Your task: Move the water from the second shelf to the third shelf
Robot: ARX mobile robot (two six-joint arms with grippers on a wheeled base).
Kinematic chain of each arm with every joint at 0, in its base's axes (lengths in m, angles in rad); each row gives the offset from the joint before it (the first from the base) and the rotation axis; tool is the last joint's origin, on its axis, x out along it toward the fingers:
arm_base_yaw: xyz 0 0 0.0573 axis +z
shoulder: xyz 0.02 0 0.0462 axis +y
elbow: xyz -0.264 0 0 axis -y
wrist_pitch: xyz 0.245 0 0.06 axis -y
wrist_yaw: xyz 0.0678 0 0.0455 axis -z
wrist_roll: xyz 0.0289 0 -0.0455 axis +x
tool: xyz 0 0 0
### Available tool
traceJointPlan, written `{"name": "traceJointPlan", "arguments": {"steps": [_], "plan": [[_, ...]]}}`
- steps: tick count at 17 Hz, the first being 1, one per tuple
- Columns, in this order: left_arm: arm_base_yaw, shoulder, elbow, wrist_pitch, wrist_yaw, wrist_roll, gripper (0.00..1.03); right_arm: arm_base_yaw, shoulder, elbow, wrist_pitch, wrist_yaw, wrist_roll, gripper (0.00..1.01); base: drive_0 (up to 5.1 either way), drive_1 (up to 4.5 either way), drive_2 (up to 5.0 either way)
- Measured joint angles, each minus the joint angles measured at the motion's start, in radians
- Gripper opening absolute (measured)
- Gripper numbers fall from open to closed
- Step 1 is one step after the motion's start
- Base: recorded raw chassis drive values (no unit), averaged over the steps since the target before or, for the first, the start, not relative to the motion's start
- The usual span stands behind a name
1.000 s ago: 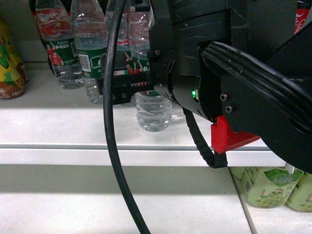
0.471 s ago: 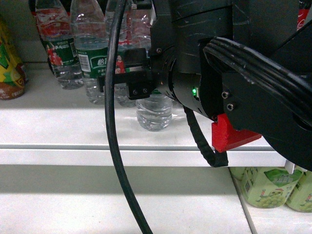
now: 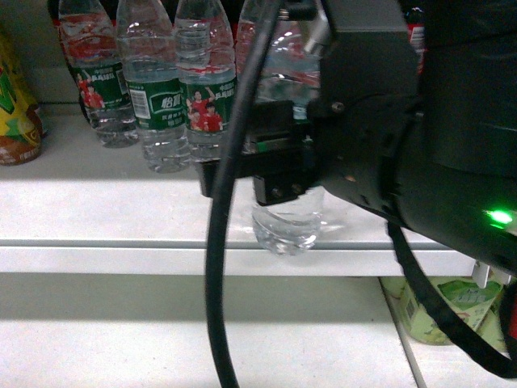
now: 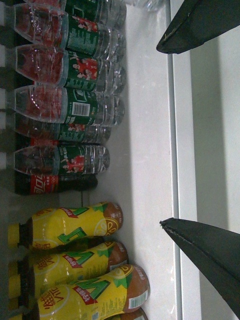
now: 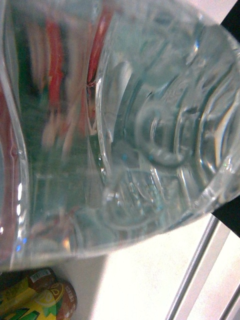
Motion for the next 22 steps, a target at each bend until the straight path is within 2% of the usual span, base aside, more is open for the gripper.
{"name": "traceJointPlan", "arguments": {"steps": [1,2,3,6,9,12,13,16,18,20,22], "plan": [[0.0,0.0,0.0,0.0,0.0,0.0,0.98,-0.079,-0.115,-0.141,0.035,-0.024,-0.006,0.4,0.0,0.0,0.0],[0.0,0.0,0.0,0.0,0.0,0.0,0.98,-0.144,-0.192,-0.222,0.058,-0.042,-0.01,0.4,0.0,0.0,0.0],[0.0,0.0,0.0,0.0,0.0,0.0,0.98,-0.176,-0.233,-0.263,0.068,-0.052,-0.027,0.4,0.0,0.0,0.0],[0.0,0.0,0.0,0.0,0.0,0.0,0.98,-0.277,-0.364,-0.361,0.045,-0.122,-0.035,0.4,0.0,0.0,0.0],[0.0,0.0,0.0,0.0,0.0,0.0,0.98,-0.365,-0.513,-0.428,0.01,-0.155,-0.035,0.4,0.0,0.0,0.0],[0.0,0.0,0.0,0.0,0.0,0.0,0.98,-0.43,-0.676,-0.486,-0.047,-0.203,-0.034,0.4,0.0,0.0,0.0],[0.0,0.0,0.0,0.0,0.0,0.0,0.98,-0.465,-0.752,-0.51,-0.087,-0.222,-0.034,0.4,0.0,0.0,0.0],[0.0,0.0,0.0,0.0,0.0,0.0,0.98,-0.562,-0.935,-0.538,-0.181,-0.238,-0.032,0.4,0.0,0.0,0.0],[0.0,0.0,0.0,0.0,0.0,0.0,0.98,-0.624,-1.032,-0.542,-0.246,-0.273,-0.032,0.4,0.0,0.0,0.0],[0.0,0.0,0.0,0.0,0.0,0.0,0.98,-0.664,-1.111,-0.554,-0.311,-0.282,-0.026,0.4,0.0,0.0,0.0],[0.0,0.0,0.0,0.0,0.0,0.0,0.98,-0.677,-1.19,-0.557,-0.388,-0.288,-0.023,0.4,0.0,0.0,0.0]]}}
